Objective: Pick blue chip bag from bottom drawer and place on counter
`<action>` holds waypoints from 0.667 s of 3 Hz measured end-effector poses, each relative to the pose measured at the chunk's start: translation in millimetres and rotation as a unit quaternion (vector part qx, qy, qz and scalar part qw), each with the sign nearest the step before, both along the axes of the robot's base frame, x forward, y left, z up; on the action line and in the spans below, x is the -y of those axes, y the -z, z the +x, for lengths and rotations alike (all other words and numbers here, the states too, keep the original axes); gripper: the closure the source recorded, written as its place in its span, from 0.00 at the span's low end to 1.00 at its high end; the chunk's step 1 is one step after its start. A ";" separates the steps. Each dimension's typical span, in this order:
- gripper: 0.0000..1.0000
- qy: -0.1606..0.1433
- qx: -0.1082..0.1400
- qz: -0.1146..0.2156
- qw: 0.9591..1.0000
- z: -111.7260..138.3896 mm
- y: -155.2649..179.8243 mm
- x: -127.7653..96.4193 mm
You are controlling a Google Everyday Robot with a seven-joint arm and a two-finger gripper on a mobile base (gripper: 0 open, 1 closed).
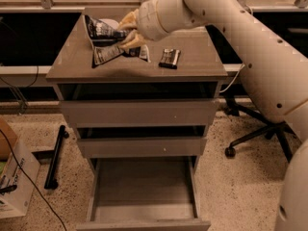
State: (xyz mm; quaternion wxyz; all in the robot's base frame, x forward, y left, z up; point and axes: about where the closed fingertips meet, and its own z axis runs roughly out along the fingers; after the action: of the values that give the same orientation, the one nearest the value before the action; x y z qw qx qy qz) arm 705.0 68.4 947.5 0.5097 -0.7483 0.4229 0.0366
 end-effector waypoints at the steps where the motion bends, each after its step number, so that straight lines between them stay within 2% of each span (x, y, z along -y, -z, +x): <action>1: 1.00 0.008 0.001 -0.007 1.000 27.0 -8.0 -9.8; 2: 0.81 0.041 -0.025 -0.015 0.999 60.1 12.4 1.3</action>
Offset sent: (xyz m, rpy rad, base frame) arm 0.1033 -0.0227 -0.0337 -0.0478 0.1135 -0.1752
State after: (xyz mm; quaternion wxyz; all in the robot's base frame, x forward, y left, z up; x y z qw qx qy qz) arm 765.1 67.1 935.1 0.4886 -0.7371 0.4661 0.0280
